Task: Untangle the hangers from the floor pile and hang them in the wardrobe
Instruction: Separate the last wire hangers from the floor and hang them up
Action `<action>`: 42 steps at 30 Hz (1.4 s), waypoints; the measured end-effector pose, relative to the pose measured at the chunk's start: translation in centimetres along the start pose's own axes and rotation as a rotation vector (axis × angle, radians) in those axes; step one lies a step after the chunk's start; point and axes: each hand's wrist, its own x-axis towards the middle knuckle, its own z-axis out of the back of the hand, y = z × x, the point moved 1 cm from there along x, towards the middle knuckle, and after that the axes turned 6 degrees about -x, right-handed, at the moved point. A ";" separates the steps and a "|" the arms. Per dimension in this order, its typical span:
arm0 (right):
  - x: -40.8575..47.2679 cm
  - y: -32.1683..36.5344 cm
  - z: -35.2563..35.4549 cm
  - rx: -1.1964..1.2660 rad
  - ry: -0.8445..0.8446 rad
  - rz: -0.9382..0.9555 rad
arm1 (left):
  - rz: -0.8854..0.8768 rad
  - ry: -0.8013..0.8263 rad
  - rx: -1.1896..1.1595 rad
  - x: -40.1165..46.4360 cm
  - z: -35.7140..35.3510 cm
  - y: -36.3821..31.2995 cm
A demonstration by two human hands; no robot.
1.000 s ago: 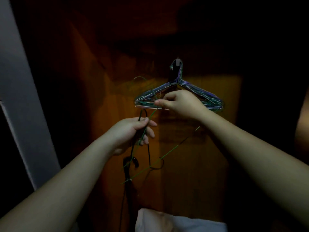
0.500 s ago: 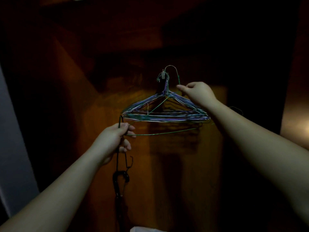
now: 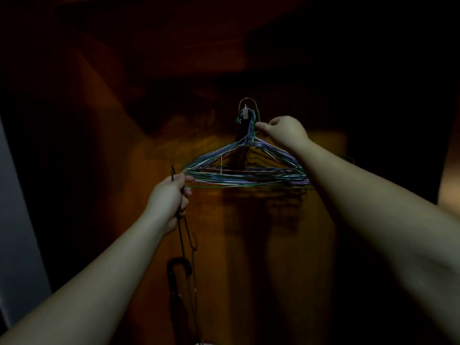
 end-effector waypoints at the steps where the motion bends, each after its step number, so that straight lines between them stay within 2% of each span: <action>1: -0.2 -0.2 -0.5 0.008 0.006 0.005 | 0.015 -0.004 -0.009 0.0 0.2 0.5; 10: -1.4 -0.9 -3.2 0.027 0.030 0.045 | 0.085 -0.049 -0.050 0.9 1.7 2.9; 25: -0.1 -0.4 -4.6 -0.123 -0.022 -0.094 | 0.187 -0.108 -0.074 4.2 1.5 3.2; 34: 0.3 -0.1 -4.9 -0.183 -0.028 -0.114 | 0.253 -0.115 0.058 4.9 2.4 3.3; 39: -0.4 0.1 -4.5 -0.221 -0.068 -0.116 | 0.206 -0.132 0.068 3.7 4.6 3.5; 42: -2.2 0.4 -4.4 -0.243 -0.177 -0.054 | 0.235 -0.114 0.022 2.1 5.8 3.0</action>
